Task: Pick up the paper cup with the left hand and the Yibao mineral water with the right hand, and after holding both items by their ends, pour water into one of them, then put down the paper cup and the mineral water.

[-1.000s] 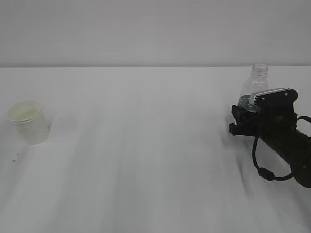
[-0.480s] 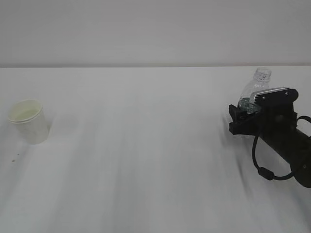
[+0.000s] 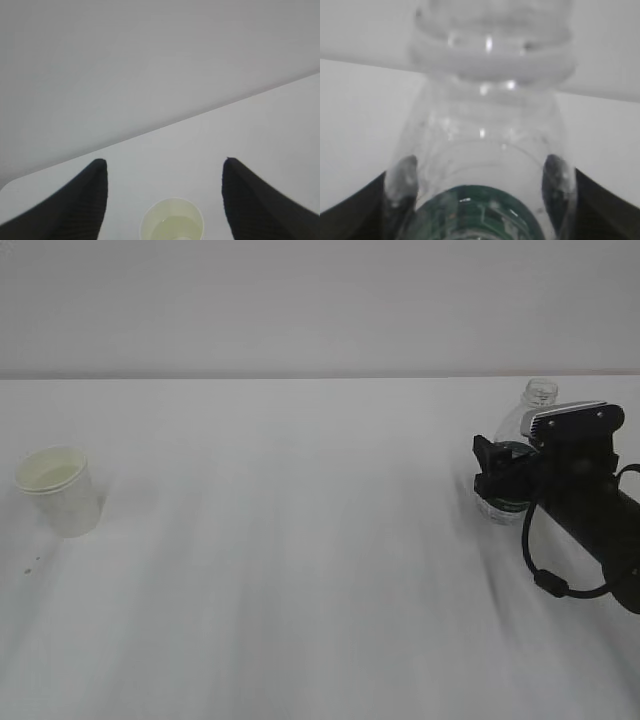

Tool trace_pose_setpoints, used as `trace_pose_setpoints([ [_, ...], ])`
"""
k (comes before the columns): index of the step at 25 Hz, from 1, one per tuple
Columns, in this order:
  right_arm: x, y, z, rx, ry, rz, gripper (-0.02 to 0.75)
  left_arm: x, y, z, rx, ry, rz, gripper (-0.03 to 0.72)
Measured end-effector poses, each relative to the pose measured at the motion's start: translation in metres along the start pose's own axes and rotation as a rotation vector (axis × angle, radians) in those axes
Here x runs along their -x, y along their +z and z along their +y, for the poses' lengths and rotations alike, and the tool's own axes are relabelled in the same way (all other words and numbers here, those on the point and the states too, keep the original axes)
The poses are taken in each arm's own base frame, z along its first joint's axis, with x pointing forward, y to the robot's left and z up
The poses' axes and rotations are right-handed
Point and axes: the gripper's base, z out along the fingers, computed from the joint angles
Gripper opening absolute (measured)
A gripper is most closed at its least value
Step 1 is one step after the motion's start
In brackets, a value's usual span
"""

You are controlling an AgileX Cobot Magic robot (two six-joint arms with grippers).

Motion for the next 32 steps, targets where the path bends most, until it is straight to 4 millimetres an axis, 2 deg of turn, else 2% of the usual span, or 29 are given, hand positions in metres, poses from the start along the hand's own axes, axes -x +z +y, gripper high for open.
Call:
trace_pose_setpoints([
  [12, -0.007, -0.016, 0.002, 0.013, 0.015, 0.043, 0.592, 0.000, 0.000, 0.000, -0.001, 0.002, 0.000, 0.503],
  [20, 0.004, -0.031, 0.001, 0.013, 0.020, 0.030, 0.592, 0.000, 0.000, 0.000, -0.001, 0.002, 0.000, 0.502],
  [32, 0.008, -0.053, 0.003, 0.024, 0.017, 0.045, 0.592, 0.000, 0.000, 0.000, -0.001, 0.002, 0.002, 0.502],
])
